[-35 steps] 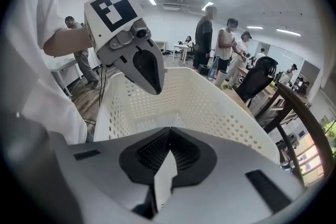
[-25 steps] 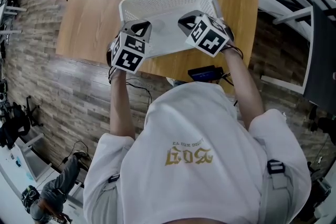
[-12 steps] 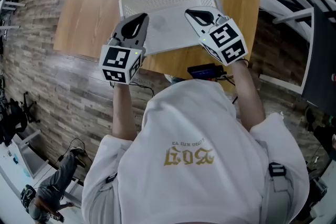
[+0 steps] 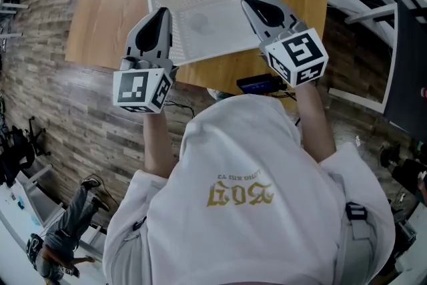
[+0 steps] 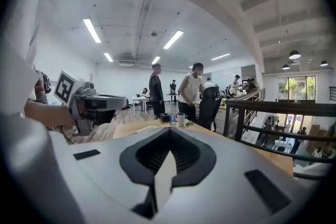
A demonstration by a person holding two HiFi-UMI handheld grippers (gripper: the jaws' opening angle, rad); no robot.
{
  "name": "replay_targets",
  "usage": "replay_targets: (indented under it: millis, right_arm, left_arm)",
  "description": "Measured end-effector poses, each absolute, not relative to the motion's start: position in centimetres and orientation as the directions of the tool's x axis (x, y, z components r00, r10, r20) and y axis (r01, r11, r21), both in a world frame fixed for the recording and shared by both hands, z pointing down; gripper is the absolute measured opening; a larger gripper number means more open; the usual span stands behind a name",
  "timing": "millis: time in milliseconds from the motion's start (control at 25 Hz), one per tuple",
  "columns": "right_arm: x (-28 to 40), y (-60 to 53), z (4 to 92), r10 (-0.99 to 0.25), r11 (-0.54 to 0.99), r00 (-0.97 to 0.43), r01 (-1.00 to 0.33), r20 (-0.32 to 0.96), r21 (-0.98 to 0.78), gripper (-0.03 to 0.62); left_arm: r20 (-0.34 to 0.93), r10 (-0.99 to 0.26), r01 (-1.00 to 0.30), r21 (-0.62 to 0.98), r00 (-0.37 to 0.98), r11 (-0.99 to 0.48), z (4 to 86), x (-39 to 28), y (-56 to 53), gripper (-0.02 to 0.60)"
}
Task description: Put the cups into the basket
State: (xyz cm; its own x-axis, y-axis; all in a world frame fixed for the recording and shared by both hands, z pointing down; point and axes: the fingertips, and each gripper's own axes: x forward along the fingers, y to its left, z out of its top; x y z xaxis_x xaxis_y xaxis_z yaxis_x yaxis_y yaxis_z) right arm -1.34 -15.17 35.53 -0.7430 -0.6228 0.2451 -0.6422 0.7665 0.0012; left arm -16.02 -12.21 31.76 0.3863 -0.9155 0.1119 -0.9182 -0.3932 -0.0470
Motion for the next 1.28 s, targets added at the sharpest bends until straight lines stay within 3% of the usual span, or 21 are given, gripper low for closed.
replay_targets:
  millis: [840, 1120, 1280]
  right_arm:
    - [-1.1, -14.3, 33.4, -0.661, 0.740, -0.732, -0.672, 0.165, -0.018, 0.011]
    - [-2.9, -12.8, 31.6, -0.598, 0.796, -0.796, -0.603, 0.098, -0.042, 0.011]
    - [-3.9, -11.9, 29.5, -0.579, 0.815, -0.814, -0.578, 0.050, 0.042, 0.011]
  left_arm:
    - [-0.004, -0.949, -0.949, -0.005, 0.315, -0.315, 29.7, -17.6, -10.5, 0.006]
    - [-0.057, -0.950, -0.951, 0.019, 0.308, -0.310, 28.4, -17.7, -10.4, 0.006]
    - [-0.112, -0.938, -0.944, 0.002, 0.328, -0.330, 26.6, -17.1, -10.0, 0.006]
